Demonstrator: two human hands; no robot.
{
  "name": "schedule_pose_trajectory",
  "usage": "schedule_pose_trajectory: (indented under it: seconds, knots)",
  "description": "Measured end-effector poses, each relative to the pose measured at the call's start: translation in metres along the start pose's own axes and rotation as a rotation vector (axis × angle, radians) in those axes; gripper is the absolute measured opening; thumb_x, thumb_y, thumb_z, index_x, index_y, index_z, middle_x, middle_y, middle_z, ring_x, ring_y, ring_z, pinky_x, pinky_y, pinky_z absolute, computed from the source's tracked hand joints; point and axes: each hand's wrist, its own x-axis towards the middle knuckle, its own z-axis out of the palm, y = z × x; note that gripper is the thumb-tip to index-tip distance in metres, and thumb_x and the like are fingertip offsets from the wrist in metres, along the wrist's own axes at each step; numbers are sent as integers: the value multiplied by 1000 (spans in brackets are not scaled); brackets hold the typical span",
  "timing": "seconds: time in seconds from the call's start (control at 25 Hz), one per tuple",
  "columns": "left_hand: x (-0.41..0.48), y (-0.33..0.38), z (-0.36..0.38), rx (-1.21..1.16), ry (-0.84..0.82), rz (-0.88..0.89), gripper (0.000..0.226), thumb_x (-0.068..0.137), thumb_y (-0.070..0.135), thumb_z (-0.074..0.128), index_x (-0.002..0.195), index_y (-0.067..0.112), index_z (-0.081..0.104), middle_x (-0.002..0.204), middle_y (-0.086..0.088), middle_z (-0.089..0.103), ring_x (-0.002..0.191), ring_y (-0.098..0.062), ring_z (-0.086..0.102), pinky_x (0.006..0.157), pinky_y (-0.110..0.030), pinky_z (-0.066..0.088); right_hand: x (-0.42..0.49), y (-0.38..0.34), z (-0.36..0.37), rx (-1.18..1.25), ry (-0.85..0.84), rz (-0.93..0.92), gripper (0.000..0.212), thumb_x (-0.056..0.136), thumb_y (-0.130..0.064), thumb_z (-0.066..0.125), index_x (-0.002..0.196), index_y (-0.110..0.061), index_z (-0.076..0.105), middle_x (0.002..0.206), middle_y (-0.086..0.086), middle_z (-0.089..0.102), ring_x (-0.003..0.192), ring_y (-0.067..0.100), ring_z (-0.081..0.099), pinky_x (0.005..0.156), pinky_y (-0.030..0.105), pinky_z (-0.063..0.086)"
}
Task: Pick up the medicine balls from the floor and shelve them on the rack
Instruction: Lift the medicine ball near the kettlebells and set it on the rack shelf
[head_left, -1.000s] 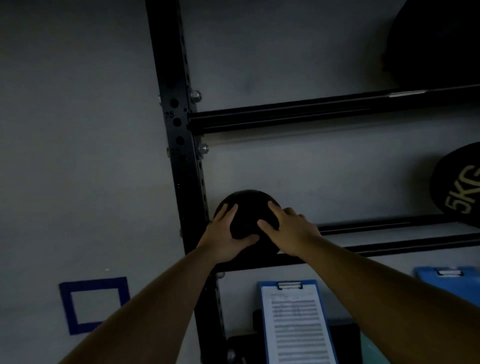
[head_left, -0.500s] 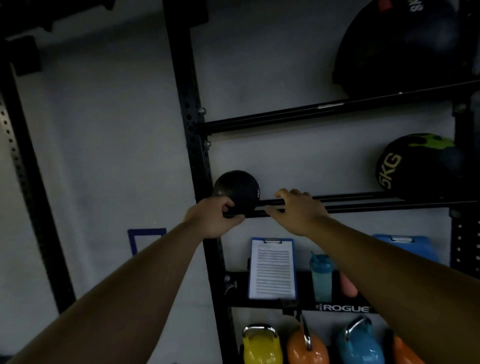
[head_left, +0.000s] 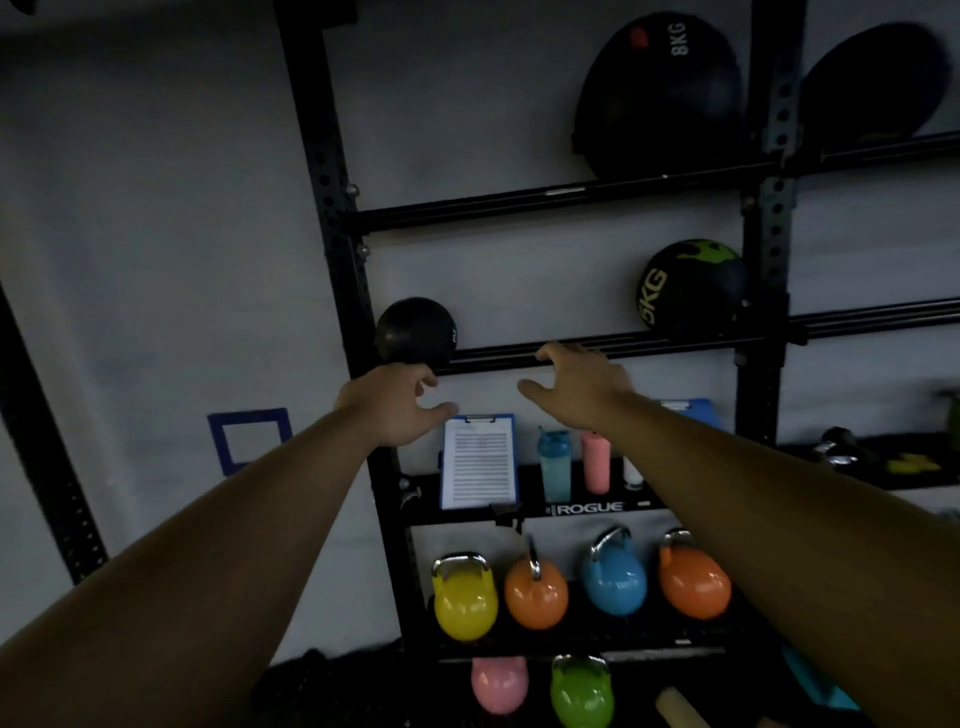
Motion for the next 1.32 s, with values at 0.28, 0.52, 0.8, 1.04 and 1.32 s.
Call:
schedule_pose_trajectory:
  seconds: [0.28, 0.52, 0.8, 1.04, 1.32]
  knots:
    - [-130, -21, 7, 10, -82, 48, 66, 86, 75, 67, 135, 31, 64, 127, 5, 70, 115, -21, 66, 94, -37, 52, -129, -69, 28, -29, -110, 82, 66, 93, -69, 52, 146, -30, 46, 146, 7, 55, 128, 33, 54, 98, 45, 46]
    - [-235, -24, 39, -123, -176, -27, 62, 85, 71, 72, 131, 29, 68, 127, 4, 72, 119, -23, 66, 98, -38, 52, -248, -88, 74, 218, -195, 256, 61, 92, -64, 61, 138, -24, 55, 137, 11, 63, 120, 32, 61, 94, 42, 52]
    - [-319, 11, 125, -168, -323, -98, 59, 84, 69, 75, 132, 34, 68, 134, -1, 71, 122, -28, 66, 97, -36, 52, -349, -39, 124, 118, -396, 291, 66, 92, -63, 58, 146, -26, 50, 144, 9, 58, 128, 35, 58, 100, 46, 50]
    - [-346, 91, 211, -212, -469, -138, 54, 85, 72, 70, 122, 33, 71, 121, -1, 75, 111, -27, 70, 90, -37, 55, -414, 70, 138, 128, -502, 336, 61, 92, -64, 58, 140, -28, 54, 140, 7, 61, 126, 33, 58, 98, 46, 50]
    - [-378, 141, 313, -209, -602, -245, 57, 83, 74, 67, 125, 35, 69, 125, 8, 71, 115, -18, 68, 83, -30, 45, -458, 170, 196, 110, -722, 419, 64, 92, -67, 55, 144, -29, 50, 141, 5, 59, 126, 34, 57, 100, 48, 50]
